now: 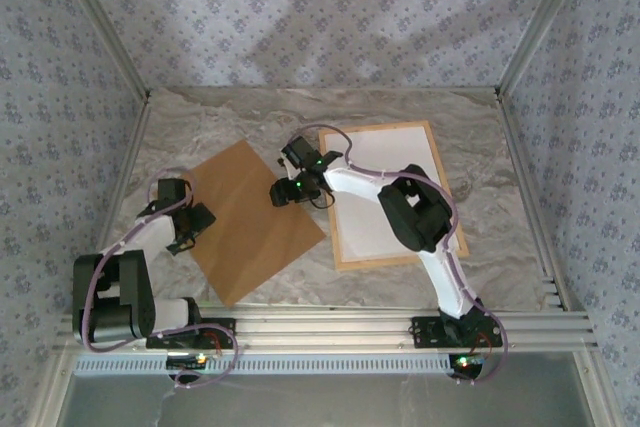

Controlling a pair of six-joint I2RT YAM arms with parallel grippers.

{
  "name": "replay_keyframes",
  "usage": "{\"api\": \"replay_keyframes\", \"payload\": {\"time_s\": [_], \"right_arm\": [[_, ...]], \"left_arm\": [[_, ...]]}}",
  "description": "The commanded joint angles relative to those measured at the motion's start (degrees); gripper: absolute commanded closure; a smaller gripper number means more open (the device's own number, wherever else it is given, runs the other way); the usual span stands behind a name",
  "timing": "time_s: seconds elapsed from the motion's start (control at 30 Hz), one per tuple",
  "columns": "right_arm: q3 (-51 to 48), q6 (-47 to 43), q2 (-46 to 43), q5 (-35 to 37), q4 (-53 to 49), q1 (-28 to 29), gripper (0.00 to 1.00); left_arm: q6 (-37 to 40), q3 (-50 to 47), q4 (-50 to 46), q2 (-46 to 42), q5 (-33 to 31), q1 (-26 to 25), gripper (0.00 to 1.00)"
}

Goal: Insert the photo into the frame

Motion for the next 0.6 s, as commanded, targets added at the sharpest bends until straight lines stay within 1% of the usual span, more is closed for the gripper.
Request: {"api": "replay_keyframes", "payload": {"time_s": [0.0,0.23,0.37,0.57], "right_arm": [[1.6,-0.2,1.5,-9.4,-3.4,1.0,0.38],[-0.1,1.2,-1.5,-18.1,1.3,-0.4,0.44],[-2.6,1.9,-4.2,-23.4,5.5,-1.0,0.47],[-7.8,3.4,-7.9,-28.7,11.1,-2.0,0.52]], "left_arm": [[-1.7,-3.9,20.4,4.9,19.6,-3.2,0.11],[-2.0,-4.4,21.5,6.2,20.7,-3.5,0.11],[-2.0,-4.8,21.9,6.3,21.0,-3.6,0.11],[-1.9,-5.0,22.0,6.1,21.4,-3.6,0.11]]}}
